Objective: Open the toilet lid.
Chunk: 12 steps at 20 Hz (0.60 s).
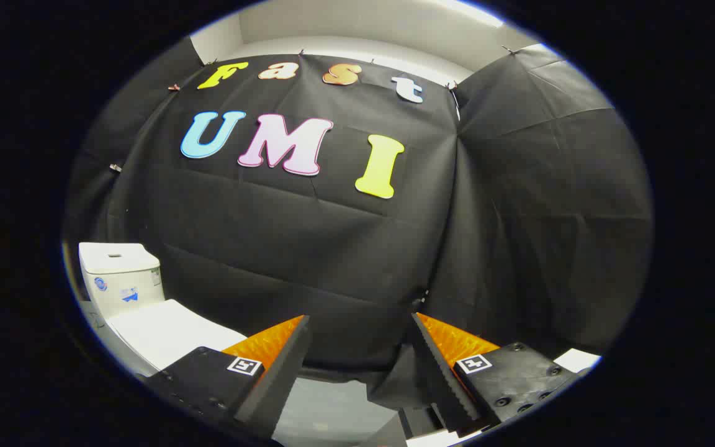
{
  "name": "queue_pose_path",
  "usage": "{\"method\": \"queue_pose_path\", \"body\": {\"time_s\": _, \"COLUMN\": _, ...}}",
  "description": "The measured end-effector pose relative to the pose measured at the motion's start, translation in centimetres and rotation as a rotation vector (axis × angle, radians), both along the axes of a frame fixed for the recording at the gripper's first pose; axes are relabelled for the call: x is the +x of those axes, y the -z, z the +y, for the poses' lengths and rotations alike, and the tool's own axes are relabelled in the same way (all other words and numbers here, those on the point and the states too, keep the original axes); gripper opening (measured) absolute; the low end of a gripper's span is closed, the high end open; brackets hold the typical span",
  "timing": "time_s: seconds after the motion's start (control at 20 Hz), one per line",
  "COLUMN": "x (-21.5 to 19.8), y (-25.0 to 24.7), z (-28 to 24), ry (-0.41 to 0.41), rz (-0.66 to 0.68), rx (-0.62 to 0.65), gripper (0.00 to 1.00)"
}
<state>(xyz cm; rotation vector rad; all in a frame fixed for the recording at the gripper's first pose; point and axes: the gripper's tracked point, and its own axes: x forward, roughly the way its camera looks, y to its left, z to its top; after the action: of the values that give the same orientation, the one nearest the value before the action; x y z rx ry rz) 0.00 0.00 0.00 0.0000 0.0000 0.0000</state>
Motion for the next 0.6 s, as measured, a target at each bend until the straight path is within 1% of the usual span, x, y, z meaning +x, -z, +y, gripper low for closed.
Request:
{"method": "queue_pose_path", "body": {"time_s": 0.1, "x": -0.4, "y": -0.9, "z": 0.4, "ry": -0.013, "rz": -0.024, "rx": -0.001, "gripper": 0.98}}
{"method": "queue_pose_path", "body": {"time_s": 0.2, "x": -0.8, "y": -2.2, "z": 0.9, "ry": -0.017, "rz": -0.073, "rx": -0.049, "gripper": 0.98}}
{"method": "queue_pose_path", "body": {"time_s": 0.35, "x": -1.1, "y": -2.5, "z": 2.1, "ry": -0.045, "rz": -0.095, "rx": -0.089, "gripper": 0.98}}
{"method": "queue_pose_path", "body": {"time_s": 0.5, "x": -1.0, "y": -2.4, "z": 2.4, "ry": -0.057, "rz": -0.093, "rx": -0.075, "gripper": 0.98}}
{"method": "queue_pose_path", "body": {"time_s": 0.6, "x": -0.9, "y": -2.1, "z": 1.9, "ry": -0.048, "rz": -0.082, "rx": -0.067, "gripper": 0.98}}
